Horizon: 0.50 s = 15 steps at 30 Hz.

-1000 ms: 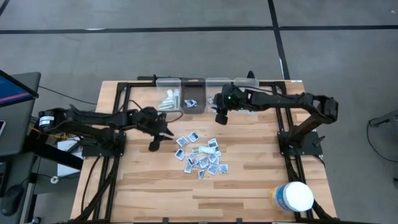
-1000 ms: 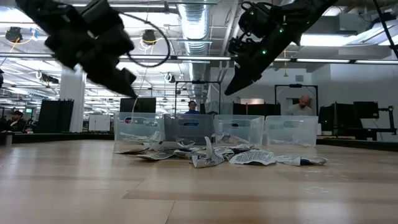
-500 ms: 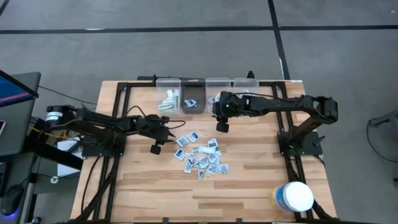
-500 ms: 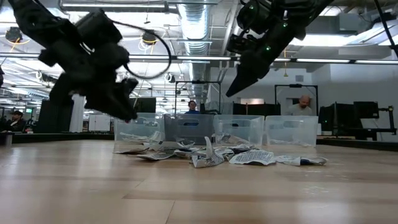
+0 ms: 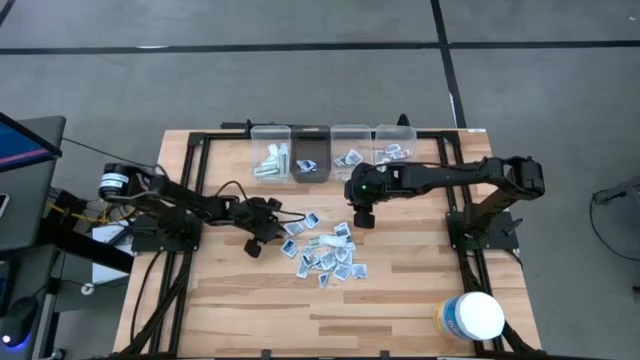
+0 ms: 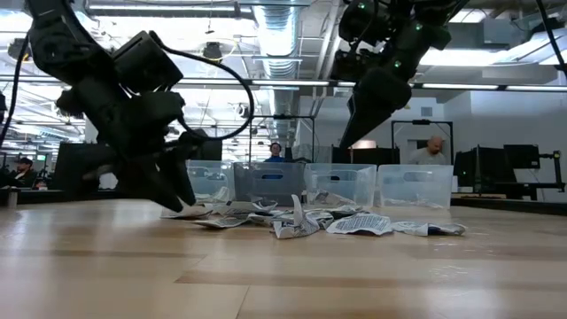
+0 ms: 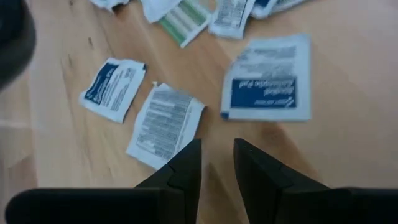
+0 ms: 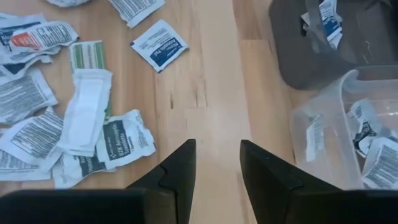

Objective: Pick & Place First Aid Supplies
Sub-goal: Put the towelette pack into the middle transparent bin

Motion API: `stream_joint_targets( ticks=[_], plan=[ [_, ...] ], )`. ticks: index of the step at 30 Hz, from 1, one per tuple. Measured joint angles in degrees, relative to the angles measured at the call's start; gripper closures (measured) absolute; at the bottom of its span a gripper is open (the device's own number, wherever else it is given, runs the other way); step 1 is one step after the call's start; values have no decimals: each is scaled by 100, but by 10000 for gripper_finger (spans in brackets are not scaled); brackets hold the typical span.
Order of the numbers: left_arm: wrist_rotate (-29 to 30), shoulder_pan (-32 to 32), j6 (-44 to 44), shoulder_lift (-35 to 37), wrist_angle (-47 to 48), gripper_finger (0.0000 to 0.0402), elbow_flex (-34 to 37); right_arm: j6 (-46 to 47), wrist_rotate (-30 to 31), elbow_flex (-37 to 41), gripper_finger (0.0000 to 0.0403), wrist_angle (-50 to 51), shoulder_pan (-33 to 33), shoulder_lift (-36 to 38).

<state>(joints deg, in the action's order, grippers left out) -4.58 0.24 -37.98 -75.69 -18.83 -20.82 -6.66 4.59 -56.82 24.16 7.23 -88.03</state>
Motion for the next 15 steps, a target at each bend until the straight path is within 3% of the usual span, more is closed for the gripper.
stream_joint_targets(
  ticks=[7,15],
  plan=[
    [624,-31,-154,-115,-416,307,-1,223,-1,0,284,4,-14,0],
    [651,-33,-668,-134,-499,307,-2,361,-1,2,284,28,-14,0]
  ],
)
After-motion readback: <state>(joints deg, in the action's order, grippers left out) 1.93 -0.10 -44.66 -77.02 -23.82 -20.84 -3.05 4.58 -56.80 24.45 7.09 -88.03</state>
